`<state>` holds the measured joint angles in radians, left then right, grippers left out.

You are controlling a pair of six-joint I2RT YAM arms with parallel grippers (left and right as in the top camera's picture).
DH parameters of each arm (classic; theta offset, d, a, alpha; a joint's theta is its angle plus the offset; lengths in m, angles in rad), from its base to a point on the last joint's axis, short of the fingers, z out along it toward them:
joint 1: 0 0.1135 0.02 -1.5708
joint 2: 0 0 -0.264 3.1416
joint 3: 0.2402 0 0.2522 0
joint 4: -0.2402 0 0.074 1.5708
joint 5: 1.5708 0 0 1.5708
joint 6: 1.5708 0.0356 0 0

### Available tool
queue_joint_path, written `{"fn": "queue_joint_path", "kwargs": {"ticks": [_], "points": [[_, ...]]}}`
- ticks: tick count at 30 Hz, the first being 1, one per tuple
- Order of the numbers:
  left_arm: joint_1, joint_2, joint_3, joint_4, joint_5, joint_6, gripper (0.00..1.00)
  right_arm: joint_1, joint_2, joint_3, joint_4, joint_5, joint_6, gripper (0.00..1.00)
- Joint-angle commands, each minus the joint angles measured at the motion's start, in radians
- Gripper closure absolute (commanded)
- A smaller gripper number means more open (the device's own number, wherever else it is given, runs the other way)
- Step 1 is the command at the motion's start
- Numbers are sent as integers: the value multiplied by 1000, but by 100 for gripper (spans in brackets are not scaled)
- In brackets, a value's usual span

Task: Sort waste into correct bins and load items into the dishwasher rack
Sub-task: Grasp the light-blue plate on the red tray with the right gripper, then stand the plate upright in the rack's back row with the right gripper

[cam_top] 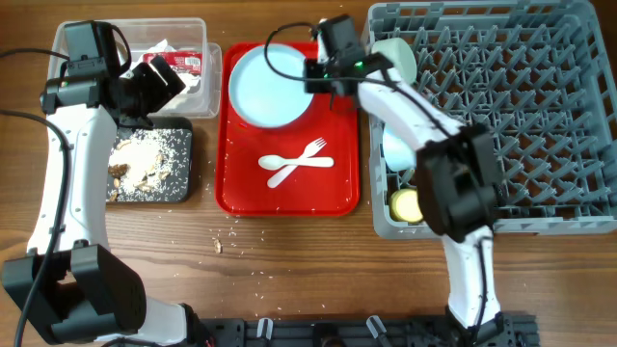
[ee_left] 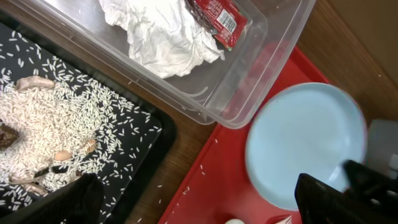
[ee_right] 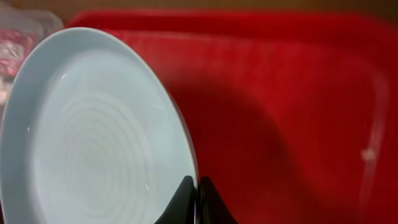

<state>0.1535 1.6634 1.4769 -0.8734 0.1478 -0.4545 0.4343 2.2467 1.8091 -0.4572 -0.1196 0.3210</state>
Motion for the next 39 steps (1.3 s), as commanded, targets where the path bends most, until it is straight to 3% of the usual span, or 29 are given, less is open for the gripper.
{"fn": "queue_joint_path", "kwargs": {"ticks": [1,6,11,16,29,30,31,32,33,37,39], "points": [[1,2,13,2,8,1,0,-45,-280,47,-13,182,-172,96],[1,2,13,2,8,1,0,-154,-499,47,-52,692,-425,96],[1,2,13,2,8,1,0,-255,-510,34,-143,1010,-775,96],[1,2,13,2,8,1,0,-289,-480,-21,-191,949,-921,96],[1,2,13,2,8,1,0,-272,-260,-49,-156,811,-888,96],[1,2,13,2,8,1,0,-267,-252,-49,-157,791,-873,86],[1,2,13,2,8,1,0,-266,-249,-49,-157,769,-858,67],[1,2,13,2,8,1,0,-265,-250,-48,-157,734,-819,37],[1,2,13,2,8,1,0,-265,-257,-48,-158,705,-778,24],[1,2,13,2,8,1,0,-265,-342,-43,-219,496,-658,3],[1,2,13,2,8,1,0,-265,-406,-42,-254,292,-581,0]]}}
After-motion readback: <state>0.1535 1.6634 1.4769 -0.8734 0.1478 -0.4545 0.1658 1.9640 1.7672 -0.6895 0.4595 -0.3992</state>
